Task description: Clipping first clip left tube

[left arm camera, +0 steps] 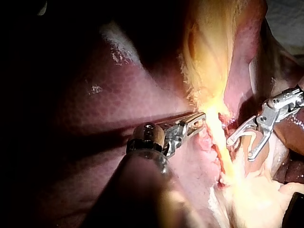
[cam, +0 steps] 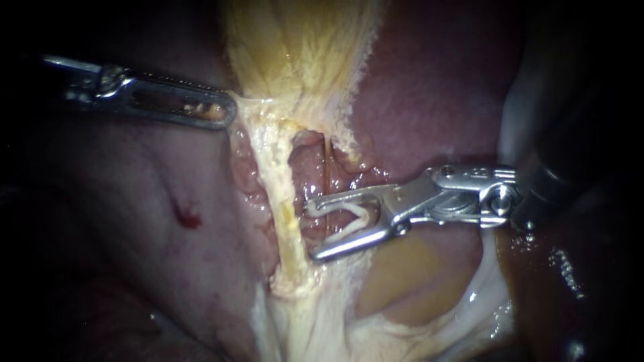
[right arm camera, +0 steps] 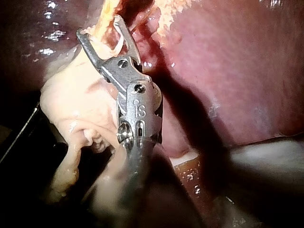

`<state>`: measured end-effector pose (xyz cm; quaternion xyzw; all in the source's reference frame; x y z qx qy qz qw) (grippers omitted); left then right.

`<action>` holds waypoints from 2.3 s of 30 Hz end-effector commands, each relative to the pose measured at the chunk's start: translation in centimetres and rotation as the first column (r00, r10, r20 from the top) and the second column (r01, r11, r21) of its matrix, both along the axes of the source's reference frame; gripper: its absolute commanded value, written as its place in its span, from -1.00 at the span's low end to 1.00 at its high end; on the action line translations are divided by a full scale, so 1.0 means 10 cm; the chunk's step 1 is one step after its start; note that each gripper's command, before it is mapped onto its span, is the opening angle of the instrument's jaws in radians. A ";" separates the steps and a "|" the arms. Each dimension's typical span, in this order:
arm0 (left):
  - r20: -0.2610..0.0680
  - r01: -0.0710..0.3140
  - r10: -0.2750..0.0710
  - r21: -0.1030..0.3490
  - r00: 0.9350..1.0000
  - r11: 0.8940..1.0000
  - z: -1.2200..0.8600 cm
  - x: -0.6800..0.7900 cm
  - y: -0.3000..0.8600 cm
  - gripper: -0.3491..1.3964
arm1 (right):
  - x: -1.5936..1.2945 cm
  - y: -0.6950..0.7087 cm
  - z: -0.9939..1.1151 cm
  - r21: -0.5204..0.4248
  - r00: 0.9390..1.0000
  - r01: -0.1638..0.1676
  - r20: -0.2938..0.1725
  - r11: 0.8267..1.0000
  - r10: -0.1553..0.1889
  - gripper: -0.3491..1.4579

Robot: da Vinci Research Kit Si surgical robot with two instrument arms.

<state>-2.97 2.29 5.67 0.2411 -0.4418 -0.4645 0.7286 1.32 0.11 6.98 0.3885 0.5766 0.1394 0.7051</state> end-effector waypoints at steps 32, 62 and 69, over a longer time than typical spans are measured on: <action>-0.001 0.001 -0.001 0.000 1.000 1.000 0.000 -0.001 0.000 -1.00 | 0.023 -0.016 0.031 -0.020 1.000 -0.004 0.008 1.000 0.004 -0.07; -0.002 0.002 -0.002 0.000 1.000 1.000 -0.001 -0.001 -0.001 -1.00 | 0.025 -0.020 0.038 -0.025 1.000 -0.008 0.009 1.000 0.008 -0.06; -0.002 0.002 -0.002 0.000 1.000 1.000 -0.001 -0.002 0.000 -1.00 | 0.036 -0.030 0.035 -0.020 1.000 0.008 -0.010 1.000 -0.008 -0.06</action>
